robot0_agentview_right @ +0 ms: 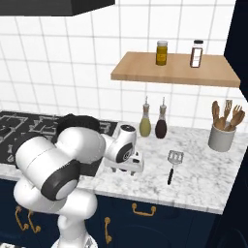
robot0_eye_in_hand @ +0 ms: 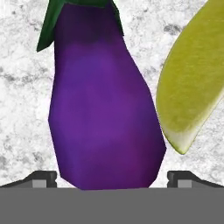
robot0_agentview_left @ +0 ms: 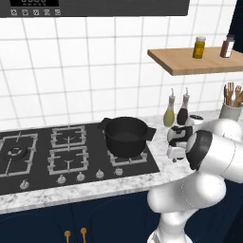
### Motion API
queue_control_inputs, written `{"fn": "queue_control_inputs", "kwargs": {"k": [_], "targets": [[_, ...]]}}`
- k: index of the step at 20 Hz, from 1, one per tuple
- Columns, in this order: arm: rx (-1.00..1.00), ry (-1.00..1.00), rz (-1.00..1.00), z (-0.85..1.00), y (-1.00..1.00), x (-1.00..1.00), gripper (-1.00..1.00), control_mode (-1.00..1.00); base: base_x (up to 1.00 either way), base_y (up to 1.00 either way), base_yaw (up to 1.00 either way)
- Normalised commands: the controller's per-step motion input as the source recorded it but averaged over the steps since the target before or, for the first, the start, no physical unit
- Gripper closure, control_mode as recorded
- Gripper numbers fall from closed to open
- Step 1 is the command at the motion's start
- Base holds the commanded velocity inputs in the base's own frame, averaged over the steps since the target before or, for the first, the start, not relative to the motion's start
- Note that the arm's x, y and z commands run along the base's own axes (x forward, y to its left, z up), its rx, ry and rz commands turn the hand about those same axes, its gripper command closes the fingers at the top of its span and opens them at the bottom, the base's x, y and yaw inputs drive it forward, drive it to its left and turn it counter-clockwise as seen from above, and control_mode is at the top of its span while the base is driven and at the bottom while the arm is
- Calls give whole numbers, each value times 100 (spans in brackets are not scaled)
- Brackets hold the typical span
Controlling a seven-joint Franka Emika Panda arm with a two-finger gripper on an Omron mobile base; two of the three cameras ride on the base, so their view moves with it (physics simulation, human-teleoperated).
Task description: Put the eggplant and lemon wedge in the pot. Retrieve the spatula and lightly stir the vegetables in the pot.
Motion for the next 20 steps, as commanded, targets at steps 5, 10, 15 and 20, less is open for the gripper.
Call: {"fn": "queue_control_inputs", "kwargs": {"k": [5,10,15,20], "targets": [[0,0,1,0,0,7,-100,-100,0,0,0],[1,-11,12,20,0,-16,-100,-100,0,0,0],[2,-2,10,10,0,7,-100,-100,0,0,0],[4,4,8,0,0,41,-100,-100,0,0,0]]}}
